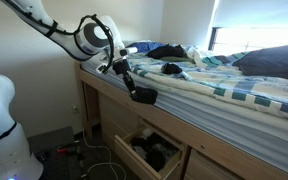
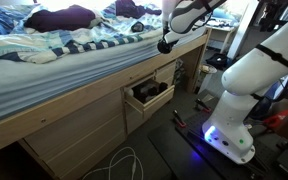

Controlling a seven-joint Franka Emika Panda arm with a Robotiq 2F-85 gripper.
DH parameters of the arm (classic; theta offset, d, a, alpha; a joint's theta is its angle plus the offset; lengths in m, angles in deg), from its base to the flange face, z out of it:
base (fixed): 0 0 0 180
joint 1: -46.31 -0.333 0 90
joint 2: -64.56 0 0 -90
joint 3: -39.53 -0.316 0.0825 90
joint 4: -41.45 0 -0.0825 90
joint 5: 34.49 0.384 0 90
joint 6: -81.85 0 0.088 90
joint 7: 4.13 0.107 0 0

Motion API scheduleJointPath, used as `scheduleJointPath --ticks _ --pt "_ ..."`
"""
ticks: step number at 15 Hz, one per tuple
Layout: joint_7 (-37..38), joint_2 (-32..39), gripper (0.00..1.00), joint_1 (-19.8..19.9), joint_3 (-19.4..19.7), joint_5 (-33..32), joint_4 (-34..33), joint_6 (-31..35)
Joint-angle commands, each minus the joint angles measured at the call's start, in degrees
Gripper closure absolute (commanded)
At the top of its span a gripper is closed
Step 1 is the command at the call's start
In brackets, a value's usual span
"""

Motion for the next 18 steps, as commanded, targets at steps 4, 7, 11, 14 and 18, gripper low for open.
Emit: scheduleJointPath --ticks 4,7,11,14,18 --pt "-3.4 -5.2 0.97 1.3 -2.6 7.6 -3.6 -5.7" --pt "-4.3 -6.8 0.97 2.2 -2.6 8.3 -6.5 -5.7" --pt "-4.7 -6.7 0.97 3.3 -2.0 8.7 -9.2 -1.6" --pt "-4.3 -4.2 0.97 4.6 -2.1 8.1 -10.6 4.6" --pt "-3.4 -0.1 0.97 7.1 -2.9 6.7 -11.1 16.7"
